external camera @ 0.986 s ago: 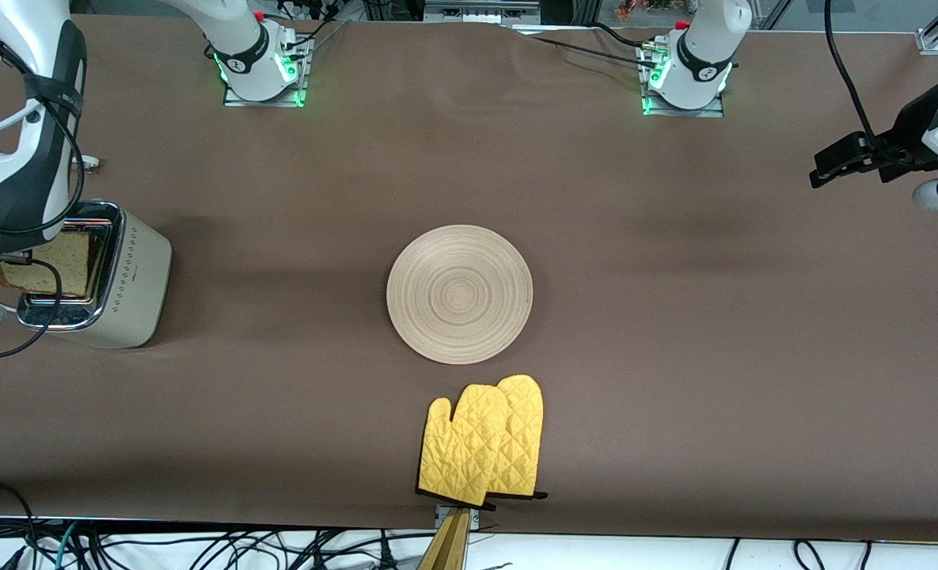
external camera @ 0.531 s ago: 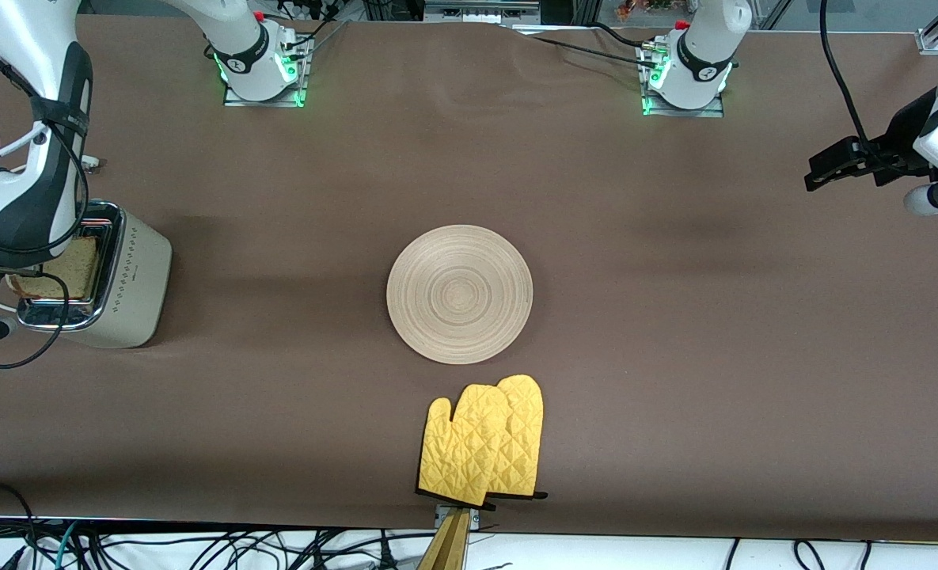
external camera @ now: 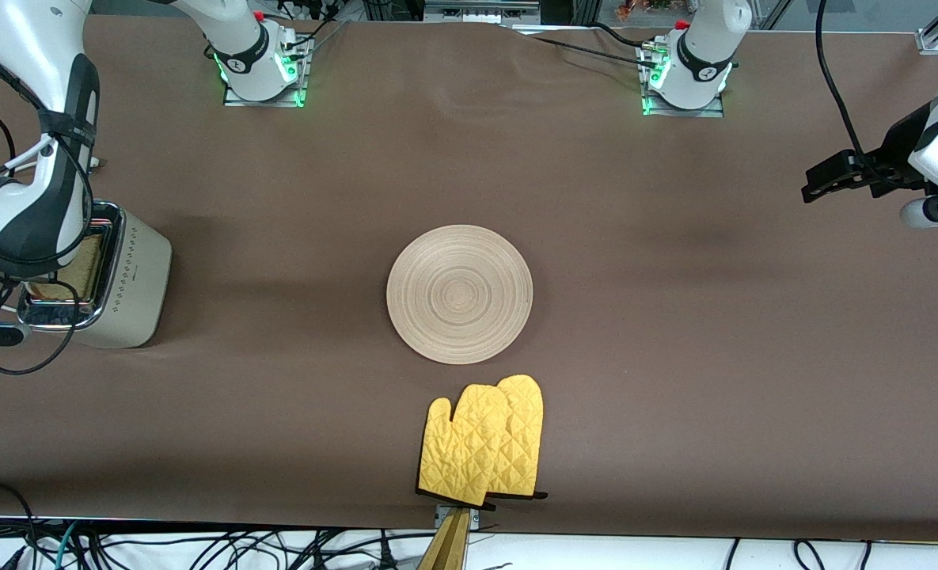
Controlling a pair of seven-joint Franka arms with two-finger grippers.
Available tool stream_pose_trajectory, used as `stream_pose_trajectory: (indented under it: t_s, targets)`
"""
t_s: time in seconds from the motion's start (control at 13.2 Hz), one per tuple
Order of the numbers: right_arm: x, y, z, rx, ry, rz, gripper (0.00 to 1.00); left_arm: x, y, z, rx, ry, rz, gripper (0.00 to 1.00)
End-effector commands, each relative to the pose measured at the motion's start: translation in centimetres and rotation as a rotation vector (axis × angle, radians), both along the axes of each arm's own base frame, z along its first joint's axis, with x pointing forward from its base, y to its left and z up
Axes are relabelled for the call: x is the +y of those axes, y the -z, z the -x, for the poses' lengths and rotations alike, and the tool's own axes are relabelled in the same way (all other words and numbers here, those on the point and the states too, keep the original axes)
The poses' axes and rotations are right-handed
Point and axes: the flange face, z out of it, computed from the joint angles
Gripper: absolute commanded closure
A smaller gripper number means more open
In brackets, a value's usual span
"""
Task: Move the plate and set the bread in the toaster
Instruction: 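Lower the bread into the toaster slot with the right gripper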
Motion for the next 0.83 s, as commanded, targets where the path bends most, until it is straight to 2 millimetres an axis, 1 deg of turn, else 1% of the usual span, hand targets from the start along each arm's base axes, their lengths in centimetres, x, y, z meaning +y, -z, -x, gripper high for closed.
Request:
stream_pose_trajectory:
  t_s: [0.0,0.23,0.46,0.53,0.61,0.68,0.76]
  targets:
    - [0.2,1.0,-0.2,-0.016,0.031,-0.023,1.0,0.2,-0.1,0.2,-0.012,0.004,-0.012,0.0]
    - [0.5,1.4,-0.2,-0.018,0.042,-0.031,1.0,0.2,-0.1,0.2,-0.012,0.004,-0.015,0.0]
    - [1.0,3.4,-0.4,-0.013,0.064,-0.08,1.0,0.2,-0.2,0.3,-0.014,0.006,-0.015,0.0]
    - [1.0,3.5,-0.5,-0.016,0.066,-0.085,1.0,0.2,-0.2,0.2,-0.013,0.006,-0.017,0.0]
    - [1.1,3.7,-0.5,-0.015,0.065,-0.085,0.7,0.2,-0.1,0.2,-0.011,0.006,-0.017,0.0]
    - [1.0,3.6,-0.5,-0.015,0.067,-0.085,0.24,0.2,-0.2,0.2,-0.012,0.006,-0.015,0.0]
    - [0.9,3.5,-0.5,-0.015,0.067,-0.086,0.0,0.2,-0.1,0.2,-0.011,0.006,-0.015,0.0]
